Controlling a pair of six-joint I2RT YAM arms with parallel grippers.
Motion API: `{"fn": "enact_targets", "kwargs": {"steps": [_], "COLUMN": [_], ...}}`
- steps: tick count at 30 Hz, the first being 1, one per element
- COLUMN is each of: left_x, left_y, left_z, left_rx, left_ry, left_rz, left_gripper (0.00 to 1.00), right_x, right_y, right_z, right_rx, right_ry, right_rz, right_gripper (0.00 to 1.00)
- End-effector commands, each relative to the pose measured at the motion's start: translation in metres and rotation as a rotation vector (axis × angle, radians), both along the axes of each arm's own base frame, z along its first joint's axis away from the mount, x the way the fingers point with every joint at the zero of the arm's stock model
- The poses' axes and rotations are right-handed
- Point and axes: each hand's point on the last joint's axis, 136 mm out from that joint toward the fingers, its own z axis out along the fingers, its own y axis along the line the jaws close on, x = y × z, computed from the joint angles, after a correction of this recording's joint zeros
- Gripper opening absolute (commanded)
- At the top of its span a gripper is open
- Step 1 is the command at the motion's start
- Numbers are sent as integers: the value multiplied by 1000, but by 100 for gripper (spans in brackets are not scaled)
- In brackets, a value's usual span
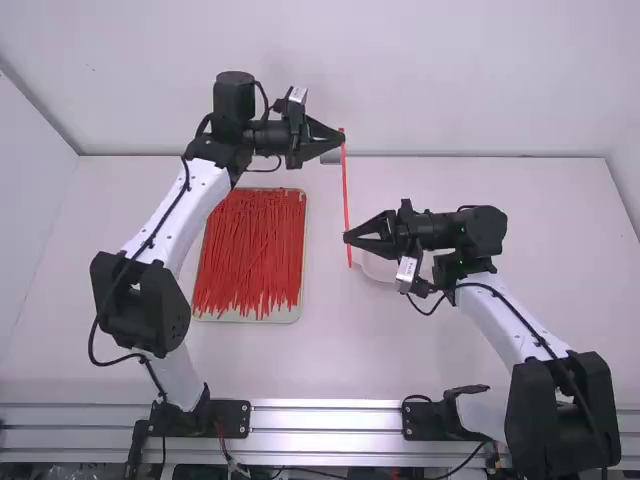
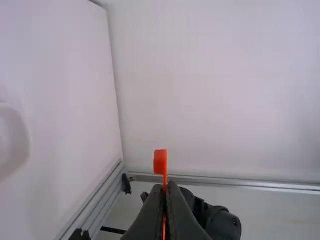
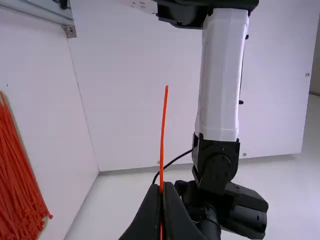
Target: Fasten the cable tie
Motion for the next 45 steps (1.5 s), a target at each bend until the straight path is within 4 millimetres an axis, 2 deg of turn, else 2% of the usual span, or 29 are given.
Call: {"fn": "enact_targets", "kwargs": {"steps": [1,6,12,13,15,17,21,23,25,27,28,30,35,41,45], "left_x": [-14,-15,-18,-18,-18,-18,-19,-23,-22,-21,-20,-21,-27,-25,-25], "left_y": [-10,-10,-12,-12,-12,-12,-12,-12,-12,-12,-13,-13,-15,-16,-15], "left_z": [5,4,-3,-3,-3,-3,-5,-5,-6,-5,-1,5,24,42,54], "left_rx": [-6,-4,16,16,16,17,22,16,24,35,40,37,15,34,42], "left_ry": [-37,-48,-52,-52,-61,-59,-88,-110,-145,-246,-351,-472,-803,-1191,-1394], "left_rz": [-58,-64,-74,-74,-78,-78,-84,-110,-113,-119,-130,-152,-211,-204,-194], "left_gripper": [2,2,2,2,2,2,2,2,2,2,2,2,2,2,2], "right_x": [1,-1,2,2,11,14,3,0,7,30,45,56,67,69,73], "right_y": [-1,-1,-1,-1,0,0,0,-1,0,2,1,0,-6,-9,-8], "right_z": [-2,-2,-2,-2,3,3,-10,-18,-18,-7,2,14,50,92,100], "right_rx": [-3,-41,-82,-82,-55,-47,-103,-132,-120,-46,16,72,131,132,126], "right_ry": [36,276,653,653,804,819,724,748,827,1045,1164,1273,1515,1820,1912], "right_rz": [-6,11,11,11,-24,-34,16,40,11,-80,-127,-151,-116,-32,-29], "right_gripper": [0,0,0,0,0,0,0,0,0,0,0,0,0,0,0]}}
